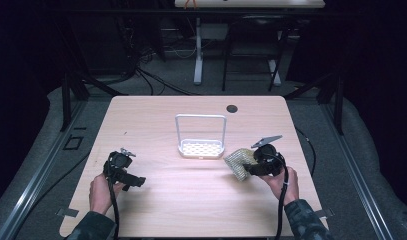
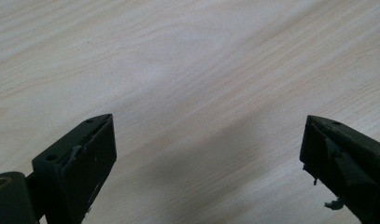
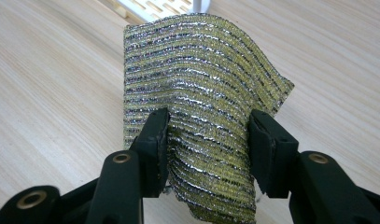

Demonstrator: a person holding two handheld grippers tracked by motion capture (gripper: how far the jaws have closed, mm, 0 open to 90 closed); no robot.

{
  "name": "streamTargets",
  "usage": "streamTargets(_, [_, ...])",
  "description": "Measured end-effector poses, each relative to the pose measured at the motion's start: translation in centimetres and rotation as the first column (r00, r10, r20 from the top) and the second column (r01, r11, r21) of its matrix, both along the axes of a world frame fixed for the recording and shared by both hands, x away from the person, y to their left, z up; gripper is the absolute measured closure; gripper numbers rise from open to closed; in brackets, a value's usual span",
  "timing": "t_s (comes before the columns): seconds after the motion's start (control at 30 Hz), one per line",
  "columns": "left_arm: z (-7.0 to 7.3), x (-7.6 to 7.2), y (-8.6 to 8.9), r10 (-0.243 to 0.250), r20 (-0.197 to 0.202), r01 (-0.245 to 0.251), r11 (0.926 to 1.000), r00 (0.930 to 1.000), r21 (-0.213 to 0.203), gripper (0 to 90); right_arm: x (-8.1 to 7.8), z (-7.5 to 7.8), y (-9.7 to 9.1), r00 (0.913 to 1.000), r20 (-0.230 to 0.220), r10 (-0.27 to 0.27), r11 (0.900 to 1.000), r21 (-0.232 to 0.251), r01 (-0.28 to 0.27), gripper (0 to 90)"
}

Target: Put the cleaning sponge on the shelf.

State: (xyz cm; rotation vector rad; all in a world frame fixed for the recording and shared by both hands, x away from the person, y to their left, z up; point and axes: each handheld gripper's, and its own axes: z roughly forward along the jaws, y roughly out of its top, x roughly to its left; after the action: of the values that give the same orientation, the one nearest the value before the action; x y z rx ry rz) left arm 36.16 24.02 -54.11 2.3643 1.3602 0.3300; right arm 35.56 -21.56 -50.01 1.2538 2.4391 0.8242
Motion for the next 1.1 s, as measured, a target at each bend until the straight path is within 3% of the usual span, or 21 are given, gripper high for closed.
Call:
streamTargets(0.83, [0.0, 0.1, 0.1, 0.002, -0.001, -0.002, 1.0, 1.0, -0.008, 3.8, 0.0, -0.2, 3.5, 0.9949, 0.031, 0.096, 0.9954, -0.008, -0.096, 52.4])
streamTargets(1.1, [0.1, 0.0, 0.2, 0.045, 0.008, -0.045, 0.9978, 0.9989, -0.05, 5.2, 0.1, -0.1, 4.1, 0.9921, 0.032, 0.121, 0.9925, 0.017, -0.121, 52.5])
